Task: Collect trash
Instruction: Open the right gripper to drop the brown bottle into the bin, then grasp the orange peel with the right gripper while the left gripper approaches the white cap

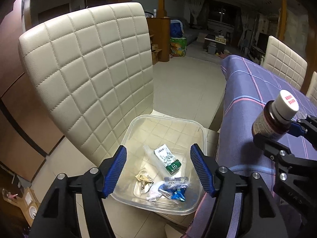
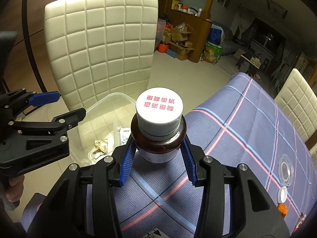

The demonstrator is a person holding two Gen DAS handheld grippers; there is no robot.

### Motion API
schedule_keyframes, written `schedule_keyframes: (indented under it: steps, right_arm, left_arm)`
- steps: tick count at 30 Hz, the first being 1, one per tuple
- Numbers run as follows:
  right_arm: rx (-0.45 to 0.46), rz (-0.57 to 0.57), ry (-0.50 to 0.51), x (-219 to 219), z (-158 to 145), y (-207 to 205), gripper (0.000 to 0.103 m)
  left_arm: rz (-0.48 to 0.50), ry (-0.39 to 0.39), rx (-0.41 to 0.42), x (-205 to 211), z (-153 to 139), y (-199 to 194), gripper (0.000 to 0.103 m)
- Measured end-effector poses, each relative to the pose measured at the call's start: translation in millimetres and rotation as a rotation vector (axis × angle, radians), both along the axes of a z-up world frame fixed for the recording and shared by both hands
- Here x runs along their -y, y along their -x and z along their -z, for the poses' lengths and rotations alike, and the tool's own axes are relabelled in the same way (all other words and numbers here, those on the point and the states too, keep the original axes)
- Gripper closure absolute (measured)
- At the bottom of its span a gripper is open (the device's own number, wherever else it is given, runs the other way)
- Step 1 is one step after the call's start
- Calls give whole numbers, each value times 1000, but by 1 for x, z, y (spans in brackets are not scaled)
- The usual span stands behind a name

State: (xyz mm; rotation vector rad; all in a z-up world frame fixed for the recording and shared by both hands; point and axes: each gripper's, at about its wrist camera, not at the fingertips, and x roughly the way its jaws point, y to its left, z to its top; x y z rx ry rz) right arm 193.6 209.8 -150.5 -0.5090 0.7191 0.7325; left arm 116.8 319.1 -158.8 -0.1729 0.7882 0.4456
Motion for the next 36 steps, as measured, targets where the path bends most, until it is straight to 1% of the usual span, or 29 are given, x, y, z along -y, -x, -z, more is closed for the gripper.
schedule_keyframes:
  steps: [8, 14, 15, 16, 17, 18, 21, 27, 29, 32, 35, 36]
  right_arm:
    - [3, -48, 6, -19, 1, 9, 57]
    - [3, -84, 0, -33, -4, 15, 56]
    - [-6, -91, -3, -34, -4, 15, 52]
    - [-19, -98, -4, -36, -4, 15, 44]
    - [-19, -95, -7, -36, -5, 15, 31]
    - [-3, -83, -20, -35, -7, 15, 28]
    - [6, -81, -17, -32, -9, 15, 29]
    - [10, -52, -15, -20, -9, 13, 29]
    - [10, -40, -15, -13, -10, 12, 29]
    - [18, -14, -18, 3, -12, 11, 29]
    - [19, 29, -23, 29, -14, 8, 29]
    - [21, 49, -25, 41, -15, 7, 29]
  left_arm:
    - [-32, -61, 5, -5, -3, 17, 38]
    - [-57, -65, 8, -14, -5, 24, 38]
    - [-59, -65, 8, -15, -5, 25, 38]
    - [-63, -63, 8, -16, -6, 26, 38]
    - [-70, -65, 6, -17, -6, 26, 37]
    - [-74, -63, 6, -18, -5, 27, 37]
    - [-72, -47, 5, -19, -5, 28, 37]
    - [-56, -56, 2, -10, -10, 25, 37]
    - [-41, -71, 6, -2, -14, 25, 37]
    - [-14, -86, 12, 12, -21, 24, 37]
    - [22, -97, 20, 29, -28, 23, 37]
    - [36, -101, 22, 36, -30, 22, 36]
